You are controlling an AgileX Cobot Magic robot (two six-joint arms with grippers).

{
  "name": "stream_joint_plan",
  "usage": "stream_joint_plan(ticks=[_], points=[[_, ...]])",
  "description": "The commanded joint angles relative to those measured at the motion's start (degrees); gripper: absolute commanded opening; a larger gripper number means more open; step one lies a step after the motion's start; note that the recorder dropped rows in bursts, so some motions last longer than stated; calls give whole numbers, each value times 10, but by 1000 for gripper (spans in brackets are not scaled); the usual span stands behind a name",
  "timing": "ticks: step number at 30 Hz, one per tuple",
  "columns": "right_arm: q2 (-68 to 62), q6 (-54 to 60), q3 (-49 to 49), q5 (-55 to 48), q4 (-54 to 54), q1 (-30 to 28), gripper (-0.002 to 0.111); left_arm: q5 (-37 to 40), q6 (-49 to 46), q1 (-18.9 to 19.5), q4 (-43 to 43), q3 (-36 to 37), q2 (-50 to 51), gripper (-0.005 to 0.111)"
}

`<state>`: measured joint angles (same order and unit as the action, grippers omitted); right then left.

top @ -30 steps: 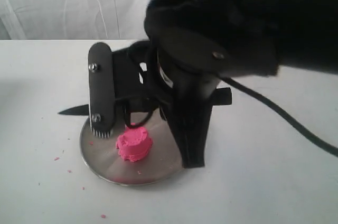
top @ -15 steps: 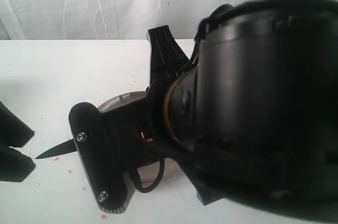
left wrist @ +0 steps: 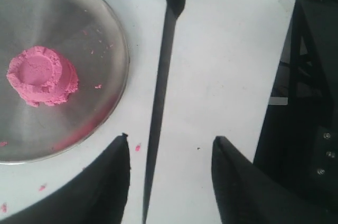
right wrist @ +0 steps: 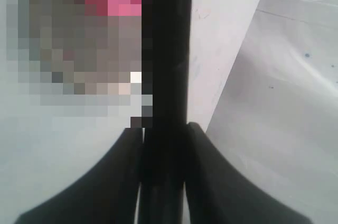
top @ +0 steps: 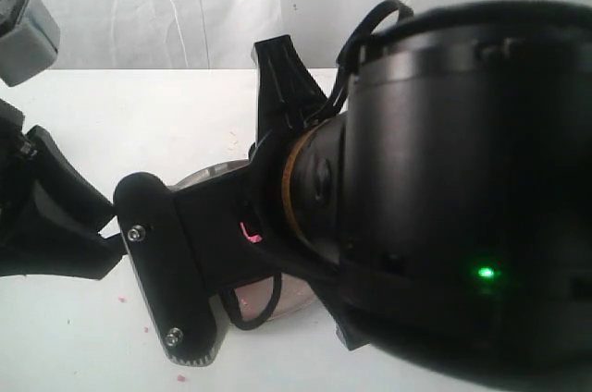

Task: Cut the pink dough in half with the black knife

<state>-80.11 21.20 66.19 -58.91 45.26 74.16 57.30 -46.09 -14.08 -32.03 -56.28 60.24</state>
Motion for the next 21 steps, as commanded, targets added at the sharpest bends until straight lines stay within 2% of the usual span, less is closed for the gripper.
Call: stream_joint_plan(ticks=[1, 13, 16, 20, 21], points=[[6, -6, -2, 3, 15, 1, 0, -13, -15, -4, -22, -4, 14, 49], [6, -19, -2, 3, 23, 1, 0, -53, -38, -4, -52, -4, 55, 48], [6, -21, -2, 3, 23, 1, 0, -53, -39, -4, -53, -4, 68, 42], [6, -21, -2, 3, 23, 1, 0, -64, -51, -4, -66, -4, 72, 40], [6, -21, -2, 3, 23, 1, 0, -68, -51, -4, -67, -4, 72, 33]])
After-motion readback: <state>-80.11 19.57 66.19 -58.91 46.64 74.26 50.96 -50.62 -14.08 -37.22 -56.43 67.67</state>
